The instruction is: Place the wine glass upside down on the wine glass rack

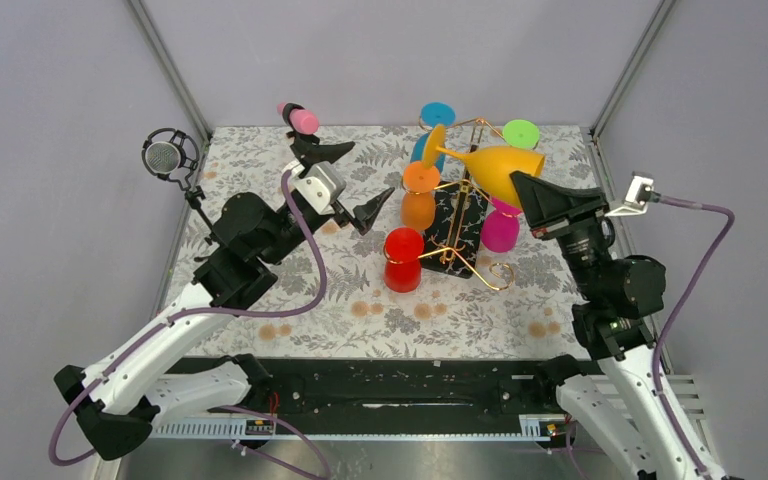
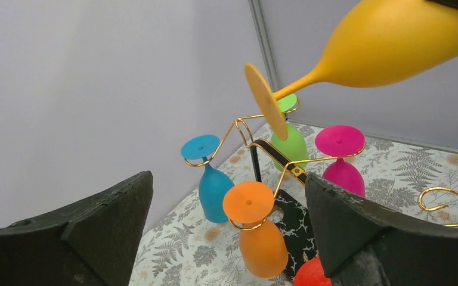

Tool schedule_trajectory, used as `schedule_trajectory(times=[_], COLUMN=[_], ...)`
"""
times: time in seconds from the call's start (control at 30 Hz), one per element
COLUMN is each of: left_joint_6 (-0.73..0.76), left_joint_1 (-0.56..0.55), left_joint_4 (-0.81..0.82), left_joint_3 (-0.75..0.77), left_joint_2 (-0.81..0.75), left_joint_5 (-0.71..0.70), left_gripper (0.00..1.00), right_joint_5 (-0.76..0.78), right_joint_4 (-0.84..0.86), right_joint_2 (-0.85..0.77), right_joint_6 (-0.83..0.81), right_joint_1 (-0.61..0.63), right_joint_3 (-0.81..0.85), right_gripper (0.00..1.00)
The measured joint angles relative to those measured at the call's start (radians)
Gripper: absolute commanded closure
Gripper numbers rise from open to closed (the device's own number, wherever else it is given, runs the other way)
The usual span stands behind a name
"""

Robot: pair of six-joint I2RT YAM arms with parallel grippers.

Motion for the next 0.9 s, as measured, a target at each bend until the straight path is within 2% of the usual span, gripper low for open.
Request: schedule_trajectory(times=[0.17,0.37,0.43,0.77,0.9], left_joint_6=[0.004,0.000,-0.001,-0.005,-0.014], left_joint_1=[-0.008,-0.014,-0.014,-0.015,-0.015], left_joint_4=[-0.002,-0.009,-0.015,-0.035,-0.035], left_joint_3=[0.000,0.003,0.008,0.014,0.014], left_joint_2=[0.012,0.015,0.019,0.031,0.043], left_joint_5=[0.000,0.000,-0.001,-0.027,-0.044], left_gripper=[0.04,0.19,0.21,0.21,0.26], right_joint_5=[0.075,0.117,0.118,0.101,0.039], right_joint_4=[-0.008,-0.009,0.004,0.076,0.094], right_joint_2=[0.074,0.169,0.179,0.097,0.078], right_joint_6=[-0.123,-0.248,-0.265,-0.374,-0.418], right_joint_1=[0.215,0.373,0.393,0.404,0.405], right_joint_3=[0.036,0.050,0.047,0.028,0.025], right_gripper=[1.00,1.00,1.00,1.00,1.00])
